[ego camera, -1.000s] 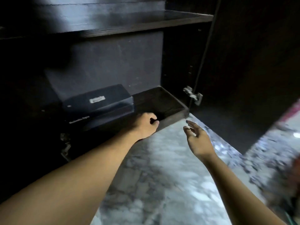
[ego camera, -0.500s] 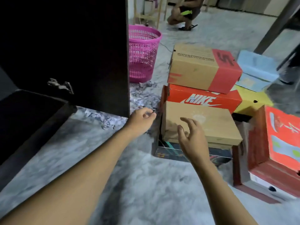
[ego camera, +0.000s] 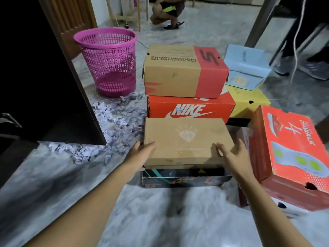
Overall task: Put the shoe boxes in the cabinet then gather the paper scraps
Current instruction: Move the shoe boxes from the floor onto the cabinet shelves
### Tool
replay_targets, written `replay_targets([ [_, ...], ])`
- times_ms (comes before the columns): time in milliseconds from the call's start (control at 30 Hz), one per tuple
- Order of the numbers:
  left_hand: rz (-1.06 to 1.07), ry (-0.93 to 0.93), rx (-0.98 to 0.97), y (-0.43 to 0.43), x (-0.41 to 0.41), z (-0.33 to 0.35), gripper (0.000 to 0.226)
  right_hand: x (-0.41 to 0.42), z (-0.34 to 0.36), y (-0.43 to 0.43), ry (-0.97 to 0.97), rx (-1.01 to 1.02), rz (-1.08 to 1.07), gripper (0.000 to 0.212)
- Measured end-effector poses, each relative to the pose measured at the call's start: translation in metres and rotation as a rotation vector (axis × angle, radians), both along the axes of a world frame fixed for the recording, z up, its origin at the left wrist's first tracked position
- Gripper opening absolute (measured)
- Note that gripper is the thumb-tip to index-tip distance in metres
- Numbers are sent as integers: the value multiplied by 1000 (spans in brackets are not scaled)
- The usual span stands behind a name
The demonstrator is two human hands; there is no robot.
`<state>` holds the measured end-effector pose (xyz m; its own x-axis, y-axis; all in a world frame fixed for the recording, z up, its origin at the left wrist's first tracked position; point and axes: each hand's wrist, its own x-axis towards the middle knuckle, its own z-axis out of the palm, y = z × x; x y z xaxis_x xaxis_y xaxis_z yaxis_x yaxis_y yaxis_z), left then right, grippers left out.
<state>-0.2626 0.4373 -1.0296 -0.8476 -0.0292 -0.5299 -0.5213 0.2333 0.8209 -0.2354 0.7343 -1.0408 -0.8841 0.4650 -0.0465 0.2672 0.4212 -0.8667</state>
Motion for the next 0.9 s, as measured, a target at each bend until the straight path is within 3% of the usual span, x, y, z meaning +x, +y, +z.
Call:
replay_targets([
  [100, 69, 34, -10, -8, 9, 0, 59, 13, 1, -5, 109, -78, -4, 40],
  [233, 253, 111, -4, -33, 39, 4, 20, 29, 10, -33, 282, -140, 9, 41],
  [333, 391, 200, -20, -63, 71, 11, 9, 33, 15, -67, 330, -212, 88, 42],
  [633, 840, 354, -101, -183, 185, 47, 22, 45, 12, -215, 398, -380, 363, 39],
  [833, 1410, 528, -292, -248, 246, 87, 22, 56, 54, -342, 405, -437, 709, 7],
  [900, 1584, 621, -295, -272, 257, 100, 38, 57, 76, -381, 386, -447, 866, 15],
])
